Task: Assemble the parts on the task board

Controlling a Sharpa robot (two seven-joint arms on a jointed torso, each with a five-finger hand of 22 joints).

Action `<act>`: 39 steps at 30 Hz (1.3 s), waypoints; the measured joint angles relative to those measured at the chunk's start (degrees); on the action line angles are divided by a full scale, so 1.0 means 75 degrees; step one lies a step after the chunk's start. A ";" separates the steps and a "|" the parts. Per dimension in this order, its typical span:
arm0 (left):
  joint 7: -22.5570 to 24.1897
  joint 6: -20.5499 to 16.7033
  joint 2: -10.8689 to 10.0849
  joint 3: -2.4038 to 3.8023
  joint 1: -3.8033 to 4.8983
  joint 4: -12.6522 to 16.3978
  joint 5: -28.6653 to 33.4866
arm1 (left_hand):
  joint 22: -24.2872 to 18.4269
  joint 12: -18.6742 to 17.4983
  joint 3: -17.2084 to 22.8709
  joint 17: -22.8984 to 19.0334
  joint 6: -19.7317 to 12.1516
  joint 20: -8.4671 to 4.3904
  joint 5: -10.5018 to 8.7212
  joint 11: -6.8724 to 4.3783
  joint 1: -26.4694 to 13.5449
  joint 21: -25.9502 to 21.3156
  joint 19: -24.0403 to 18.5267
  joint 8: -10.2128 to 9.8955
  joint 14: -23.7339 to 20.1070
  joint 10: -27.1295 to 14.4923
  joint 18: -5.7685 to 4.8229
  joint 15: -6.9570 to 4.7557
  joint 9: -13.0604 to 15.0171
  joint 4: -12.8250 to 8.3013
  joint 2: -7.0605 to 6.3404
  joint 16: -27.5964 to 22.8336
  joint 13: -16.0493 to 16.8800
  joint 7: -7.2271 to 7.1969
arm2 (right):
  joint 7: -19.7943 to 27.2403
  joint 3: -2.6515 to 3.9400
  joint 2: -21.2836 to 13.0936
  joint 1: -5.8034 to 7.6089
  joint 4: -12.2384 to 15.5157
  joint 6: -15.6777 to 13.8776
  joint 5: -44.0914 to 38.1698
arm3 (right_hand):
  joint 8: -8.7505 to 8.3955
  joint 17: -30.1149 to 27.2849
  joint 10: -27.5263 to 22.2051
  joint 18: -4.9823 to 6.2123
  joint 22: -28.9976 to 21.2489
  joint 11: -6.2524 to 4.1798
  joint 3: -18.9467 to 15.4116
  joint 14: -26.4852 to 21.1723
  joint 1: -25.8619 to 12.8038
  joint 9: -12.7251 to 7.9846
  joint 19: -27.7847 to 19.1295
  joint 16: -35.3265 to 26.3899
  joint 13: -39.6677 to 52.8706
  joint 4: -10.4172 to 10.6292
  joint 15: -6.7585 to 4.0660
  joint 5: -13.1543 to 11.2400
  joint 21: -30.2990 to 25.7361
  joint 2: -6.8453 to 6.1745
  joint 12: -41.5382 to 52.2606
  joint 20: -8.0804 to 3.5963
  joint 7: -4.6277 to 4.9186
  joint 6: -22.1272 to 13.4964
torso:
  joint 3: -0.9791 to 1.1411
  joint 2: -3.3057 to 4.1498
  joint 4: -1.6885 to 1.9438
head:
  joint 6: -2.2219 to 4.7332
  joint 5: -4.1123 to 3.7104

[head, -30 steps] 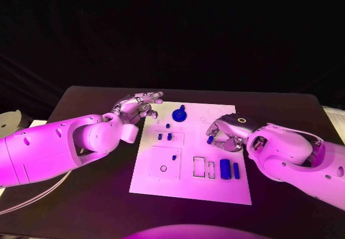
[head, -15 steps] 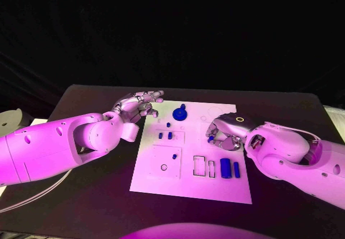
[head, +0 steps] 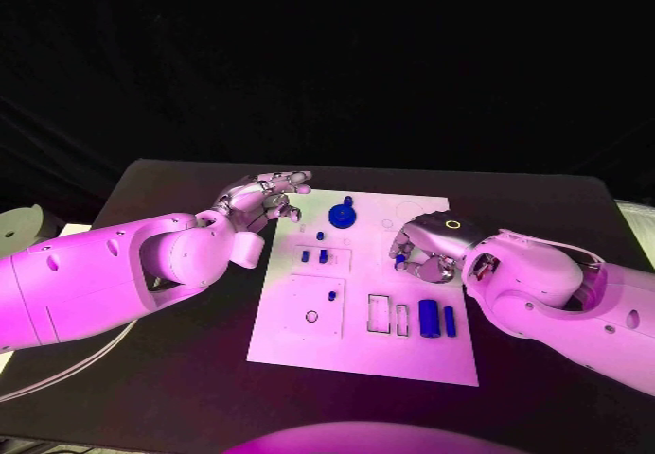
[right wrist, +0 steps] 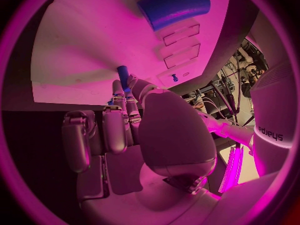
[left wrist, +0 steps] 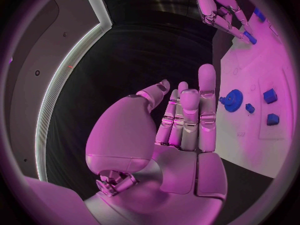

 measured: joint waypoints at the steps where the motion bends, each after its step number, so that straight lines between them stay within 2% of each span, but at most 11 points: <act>1: -0.0001 0.0000 -0.0001 0.0000 0.0000 0.0000 0.0000 | 0.0000 0.0000 0.0000 0.0000 0.0000 0.0000 0.0000 0.0000 0.0000 0.0000 0.0000 0.0000 0.0000 0.0000 0.0000 0.0000 0.0000 0.0000 0.0000 0.0000 0.0000 0.0000 | -0.0001 -0.0004 -0.0009 -0.0002 0.0011 -0.0012 -0.0014 | 0.0000 0.0000 0.0006 0.0000 0.0000 0.0006 0.0007 0.0000 0.0000 0.0002 0.0000 0.0000 0.0000 -0.0008 0.0000 0.0001 0.0000 0.0000 -0.0012 0.0000 0.0000 0.0000 | -0.0001 -0.0001 -0.0001 | -0.0001 0.0000; 8: -0.0007 0.0001 -0.0021 -0.0001 0.0000 0.0002 -0.0001 | 0.0000 0.0000 0.0000 -0.0010 -0.0037 0.0000 0.0000 0.0000 0.0000 0.0000 0.0000 0.0000 0.0000 0.0000 -0.0001 0.0000 0.0000 0.0000 0.0000 0.0000 0.0000 -0.0016 | -0.0001 -0.0006 -0.0176 -0.0002 0.0202 -0.0168 0.0004 | -0.0001 -0.0012 0.0023 0.0000 -0.0001 0.0023 0.0009 0.0000 0.0002 0.0008 0.0000 0.0000 -0.0003 -0.0010 0.0000 0.0034 0.0000 0.0001 -0.0039 0.0000 0.0000 0.0000 | 0.0000 -0.0007 0.0001 | 0.0015 0.0005; 19: -0.0021 -0.0001 -0.0031 -0.0005 0.0000 -0.0003 -0.0002 | 0.0000 0.0000 0.0000 -0.0009 -0.0037 0.0028 0.0000 0.0027 0.0000 0.0000 -0.0028 0.0029 0.0000 -0.0028 0.0000 0.0000 0.0000 0.0001 0.0000 0.0031 -0.0001 -0.0016 | 0.0003 0.0079 -0.0495 0.0162 0.0700 -0.0484 0.0199 | -0.0030 -0.0018 0.0023 0.0000 -0.0002 0.0023 0.0009 0.0000 0.0022 0.0005 0.0000 0.0000 -0.0009 -0.0011 0.0001 0.0033 0.0000 0.0019 -0.0057 0.0001 0.0028 0.0026 | -0.0014 -0.0014 0.0001 | 0.0056 0.0004; 26: -0.0036 -0.0004 -0.0027 -0.0005 0.0000 -0.0005 -0.0003 | 0.0000 0.0000 0.0000 -0.0009 -0.0037 0.0028 0.0000 0.0027 0.0000 0.0000 -0.0028 0.0029 0.0000 -0.0028 0.0000 0.0000 0.0000 0.0001 0.0000 0.0031 -0.0001 -0.0016 | 0.0001 0.0099 -0.0371 0.0177 0.0962 -0.0595 0.0252 | -0.0045 -0.0018 0.0049 0.0000 -0.0003 0.0049 0.0038 0.0000 0.0022 0.0001 0.0000 0.0000 -0.0014 -0.0040 0.0001 0.0030 0.0000 0.0019 -0.0071 0.0001 0.0028 0.0026 | -0.0010 -0.0004 0.0000 | 0.0089 0.0026; 33: -0.0043 -0.0004 -0.0013 -0.0006 0.0000 -0.0016 -0.0004 | 0.0000 0.0000 0.0000 -0.0009 -0.0037 0.0028 0.0000 0.0027 0.0000 0.0000 -0.0028 0.0029 0.0000 -0.0028 0.0000 0.0000 0.0000 0.0001 0.0000 0.0031 -0.0001 -0.0016 | 0.0040 0.0084 0.0103 -0.0008 0.1243 -0.0673 0.0285 | -0.0059 -0.0018 0.0049 0.0000 -0.0003 0.0049 0.0038 0.0000 0.0022 0.0004 0.0000 0.0000 -0.0020 -0.0040 0.0001 0.0028 0.0000 0.0019 -0.0087 0.0001 0.0028 0.0025 | -0.0001 0.0002 0.0008 | 0.0072 0.0107; 39: -0.0043 -0.0001 0.0015 -0.0006 0.0000 -0.0026 -0.0004 | 0.0000 0.0000 0.0000 -0.0009 -0.0037 0.0028 0.0000 0.0027 0.0000 0.0000 -0.0028 0.0029 0.0000 -0.0028 -0.0001 0.0000 0.0000 0.0001 0.0000 0.0031 -0.0002 -0.0016 | 0.0128 0.0032 0.0712 -0.0277 0.1176 -0.0710 0.0286 | -0.0060 -0.0026 0.0050 0.0000 -0.0004 0.0050 0.0060 0.0000 0.0022 0.0006 0.0000 0.0000 -0.0030 -0.0062 0.0001 0.0013 0.0000 0.0019 -0.0118 0.0001 0.0053 -0.0001 | -0.0005 0.0001 0.0006 | 0.0022 0.0188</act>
